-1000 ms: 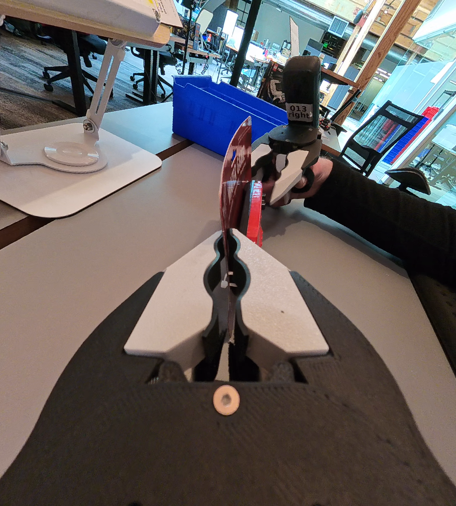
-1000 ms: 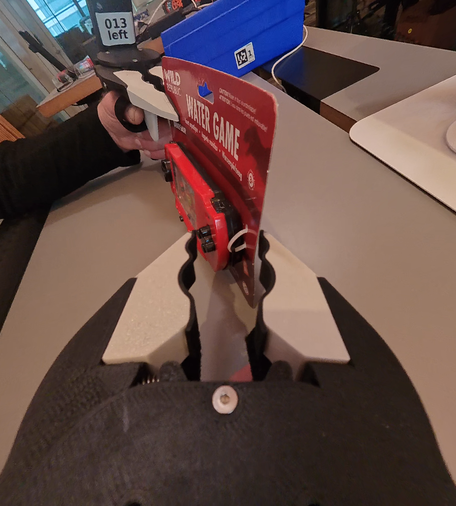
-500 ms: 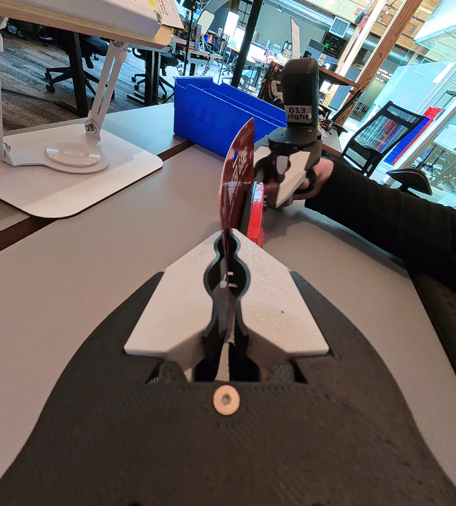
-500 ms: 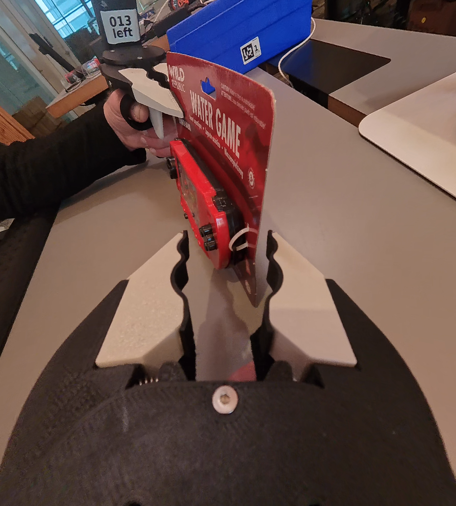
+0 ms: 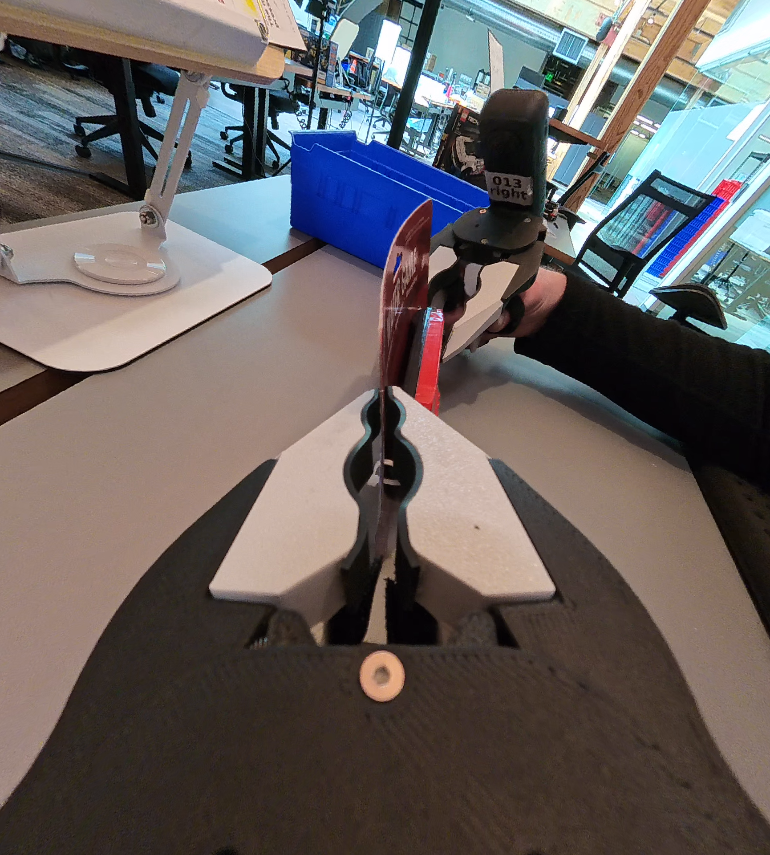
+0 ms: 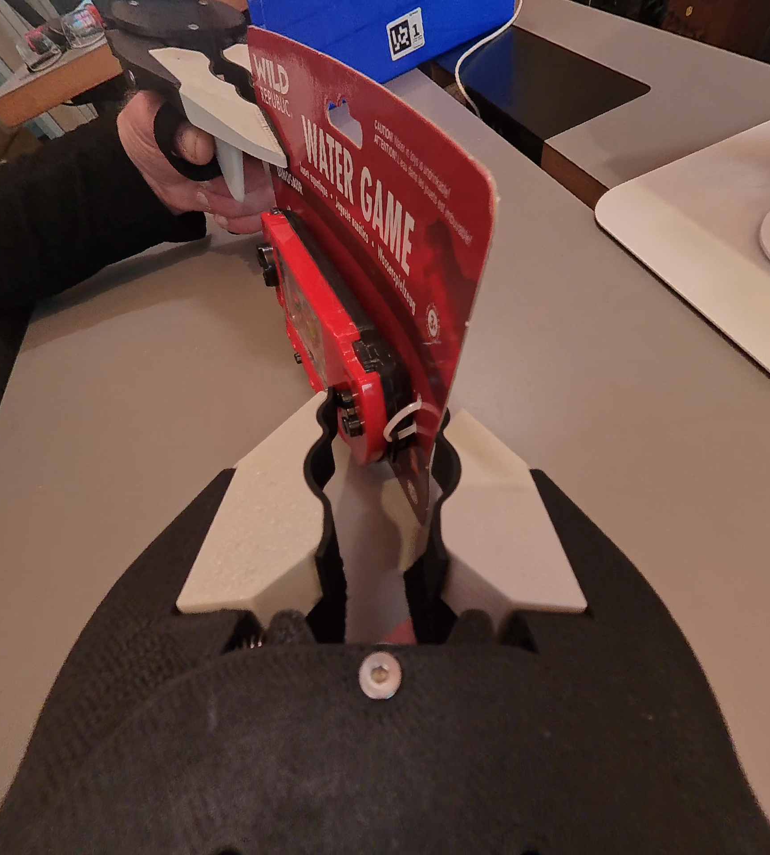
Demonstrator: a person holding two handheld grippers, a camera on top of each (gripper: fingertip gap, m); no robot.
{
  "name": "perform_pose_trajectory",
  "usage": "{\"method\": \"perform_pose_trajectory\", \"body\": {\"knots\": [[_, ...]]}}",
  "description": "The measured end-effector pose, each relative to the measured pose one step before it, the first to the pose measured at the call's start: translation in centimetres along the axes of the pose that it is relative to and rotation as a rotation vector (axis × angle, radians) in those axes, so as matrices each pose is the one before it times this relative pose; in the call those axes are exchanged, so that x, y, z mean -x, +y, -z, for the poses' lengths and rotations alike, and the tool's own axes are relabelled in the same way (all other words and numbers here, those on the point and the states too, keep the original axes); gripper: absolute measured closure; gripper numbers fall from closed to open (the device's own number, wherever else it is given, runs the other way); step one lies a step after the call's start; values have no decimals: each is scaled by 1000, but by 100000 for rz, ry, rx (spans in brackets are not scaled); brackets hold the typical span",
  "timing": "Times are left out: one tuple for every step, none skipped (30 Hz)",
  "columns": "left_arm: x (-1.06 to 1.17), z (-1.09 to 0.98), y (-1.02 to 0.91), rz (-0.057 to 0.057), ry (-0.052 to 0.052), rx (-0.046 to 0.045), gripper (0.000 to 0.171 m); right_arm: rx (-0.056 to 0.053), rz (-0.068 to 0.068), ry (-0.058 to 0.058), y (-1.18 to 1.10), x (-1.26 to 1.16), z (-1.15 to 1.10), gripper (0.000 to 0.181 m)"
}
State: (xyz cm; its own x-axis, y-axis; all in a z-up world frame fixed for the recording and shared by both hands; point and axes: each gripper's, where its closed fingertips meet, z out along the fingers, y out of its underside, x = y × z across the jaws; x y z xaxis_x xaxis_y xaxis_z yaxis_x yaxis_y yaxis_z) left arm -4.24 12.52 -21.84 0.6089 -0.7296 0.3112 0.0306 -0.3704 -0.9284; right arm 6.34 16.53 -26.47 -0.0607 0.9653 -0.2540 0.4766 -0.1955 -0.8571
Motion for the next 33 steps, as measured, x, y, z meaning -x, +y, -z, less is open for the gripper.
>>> {"method": "perform_pose_trajectory", "body": {"knots": [[-41, 28, -5, 121, 523, -64, 171, -327, 133, -42, -33, 58, -11, 144], [2, 27, 6, -192, 61, -7, 171, -780, -1204, -556, -32, 52, 3, 142], [55, 2, -9, -230, -303, 3, 171, -867, -1609, -1183, 11, 78, 31, 141], [5, -6, -7, 58, 50, -86, 171, 129, -700, -808, 168, 21, 55, 139], [60, -3, 25, 105, -168, 64, 171, 606, 196, -197, 259, -24, 67, 135], [68, 31, 71, 0, -148, 209, 171, 185, -118, -527, 159, 27, 106, 133], [47, 47, 18, 326, 88, -66, 171, -908, -683, -449, -76, -10, 170, 132], [48, 24, 20, 175, 21, -58, 171, -1710, -515, -400, -244, -10, 187, 132], [41, 25, 19, 75, -63, 37, 171, -831, -166, -353, -123, 10, 141, 134], [15, 25, 14, 25, 32, 39, 171, 12, 123, 320, 8, -70, 78, 135], [-12, 7, -2, 59, 98, -9, 171, -196, -62, 234, 2, -64, 53, 135], [-8, 5, 3, -1, 7, -8, 171, 176, -366, -263, 62, 10, 10, 135], [0, 4, -6, -13, -16, 25, 171, 489, 31, -139, 121, 17, -2, 136], [-3, -5, -2, 24, 63, 14, 171, 446, 109, 86, 110, -21, -15, 137], [-15, 4, 0, 11, 49, -27, 171, 486, -105, -54, 110, -10, -30, 139], [-18, -2, -3, 38, 106, -24, 171, 705, 175, 75, 143, -20, -29, 144], [-35, 1, -12, 26, 214, -19, 171, 522, 256, 281, 112, -37, -19, 145], [-6, -5, 2, -78, -81, 49, 171, 10, 103, 170, 14, -38, -17, 145], [12, -3, 2, 16, -42, 41, 171, -66, 325, 221, 6, -28, -15, 145], [-3, -3, -7, 42, 0, -48, 171, 33, 259, 1, 11, -13, -13, 147], [-44, 10, -4, 96, 257, -53, 171, 215, 217, -156, 22, 10, 19, 148], [-35, -12, -13, -40, 111, -56, 171, 360, 38, 32, 34, -19, 1, 150], [19, -2, -21, 75, -130, -149, 171, 531, -15, -6, 45, 10, -4, 151], [19, 11, -23, 146, 41, -191, 171, 542, 496, 148, 21, 21, -7, 152], [-2, 22, -3, 125, 119, -173, 171, 293, 131, 166, -5, 5, -3, 152], [48, 10, -21, 70, -194, -114, 171, -127, -347, 45, -26, -15, -25, 152], [49, 18, -4, -63, -286, -49, 171, -295, -221, -210, -18, 8, -19, 152], [-3, 12, 6, 51, 105, -21, 171, -222, -10, -345, -3, 49, 15, 151], [-39, 8, -2, -95, 185, 87, 171, -308, -179, -373, 12, 83, 27, 150], [-19, 11, -1, -207, -17, 135, 171, -597, -1032, -716, -34, 99, 18, 148], [16, -5, -4, -115, -190, 98, 171, -982, -1111, -420, -61, 27, 4, 146], [29, 0, 13, 6, -186, 25, 171, -321, -647, -171, 1, -19, -27, 140], [15, -10, 31, 28, -65, 110, 171, 615, -67, -496, 83, 86, -46, 139]]}}
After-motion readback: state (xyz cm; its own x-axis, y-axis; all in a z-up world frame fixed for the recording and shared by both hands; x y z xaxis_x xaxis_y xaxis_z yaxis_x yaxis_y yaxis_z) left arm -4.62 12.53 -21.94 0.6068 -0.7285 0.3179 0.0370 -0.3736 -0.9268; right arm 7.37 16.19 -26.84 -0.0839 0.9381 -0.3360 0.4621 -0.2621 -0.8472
